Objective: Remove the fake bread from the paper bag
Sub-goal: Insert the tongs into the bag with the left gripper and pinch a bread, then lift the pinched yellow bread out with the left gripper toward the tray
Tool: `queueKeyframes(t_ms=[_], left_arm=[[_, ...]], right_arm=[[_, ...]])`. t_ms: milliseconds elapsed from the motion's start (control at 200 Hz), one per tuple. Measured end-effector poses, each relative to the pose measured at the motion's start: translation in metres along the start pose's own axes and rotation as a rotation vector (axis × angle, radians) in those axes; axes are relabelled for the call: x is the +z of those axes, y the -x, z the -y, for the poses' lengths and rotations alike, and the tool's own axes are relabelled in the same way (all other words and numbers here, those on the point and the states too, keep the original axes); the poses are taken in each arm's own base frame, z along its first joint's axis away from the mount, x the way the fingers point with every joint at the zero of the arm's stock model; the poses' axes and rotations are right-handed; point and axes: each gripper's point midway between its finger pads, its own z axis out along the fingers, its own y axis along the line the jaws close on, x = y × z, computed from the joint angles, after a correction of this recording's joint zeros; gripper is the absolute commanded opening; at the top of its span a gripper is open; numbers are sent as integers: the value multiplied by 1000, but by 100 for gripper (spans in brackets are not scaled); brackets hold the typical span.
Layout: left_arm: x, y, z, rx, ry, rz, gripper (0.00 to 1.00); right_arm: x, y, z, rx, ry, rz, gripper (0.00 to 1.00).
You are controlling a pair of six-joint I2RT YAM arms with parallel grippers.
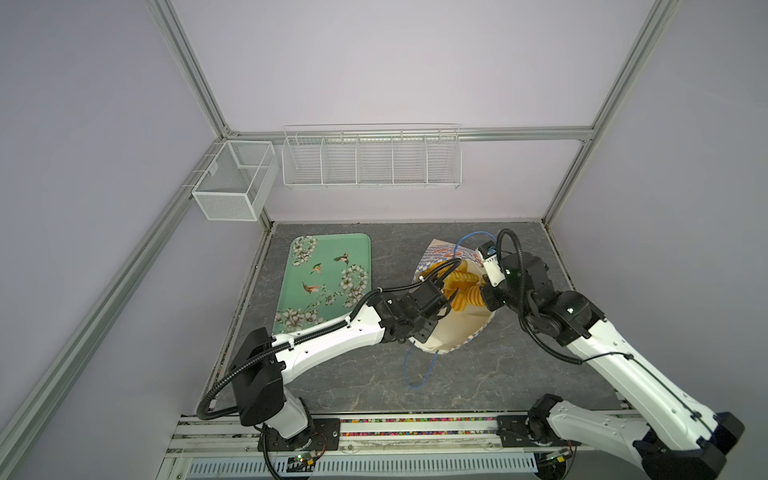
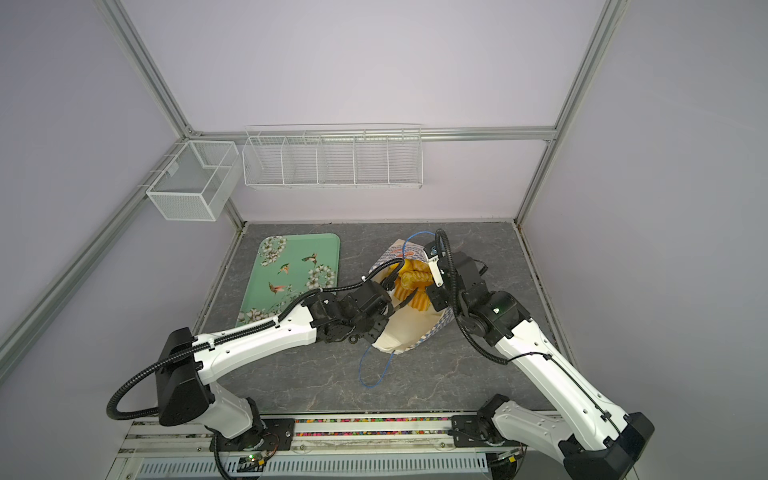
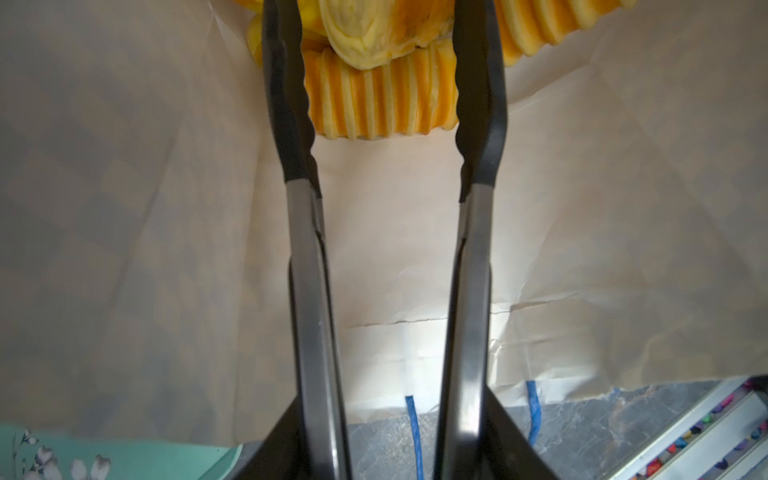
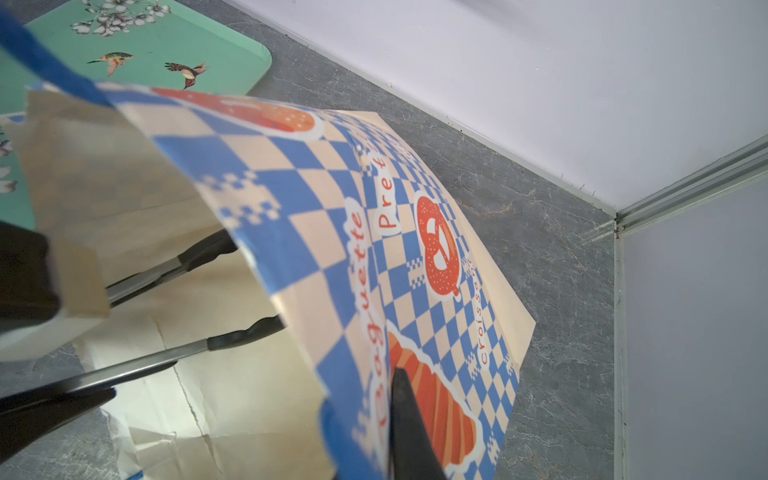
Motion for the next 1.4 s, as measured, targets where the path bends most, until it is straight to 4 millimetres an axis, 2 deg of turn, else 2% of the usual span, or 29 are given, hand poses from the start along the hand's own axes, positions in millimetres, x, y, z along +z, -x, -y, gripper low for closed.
queueKeyframes(t_ms=[250, 510, 850, 970, 1175, 1400], left_arm=[[18, 8, -8, -4, 16, -6, 51], [33, 14, -6, 14, 7, -7, 48], [36, 12, -2, 23, -23, -27, 17], [26, 14, -2, 19, -40, -17, 9], [-9, 16, -1, 13, -93, 16, 0], [-52, 10, -6, 18, -139, 63, 0]], right_arm=[[1, 3, -3, -4, 15, -3, 7], [4, 6, -4, -7, 19, -7, 7], [8, 7, -5, -14, 19, -22, 7], [9, 7, -5, -19, 19, -23, 7], [13, 9, -6, -22, 15, -31, 7], [20, 11, -7, -27, 7, -48, 7]])
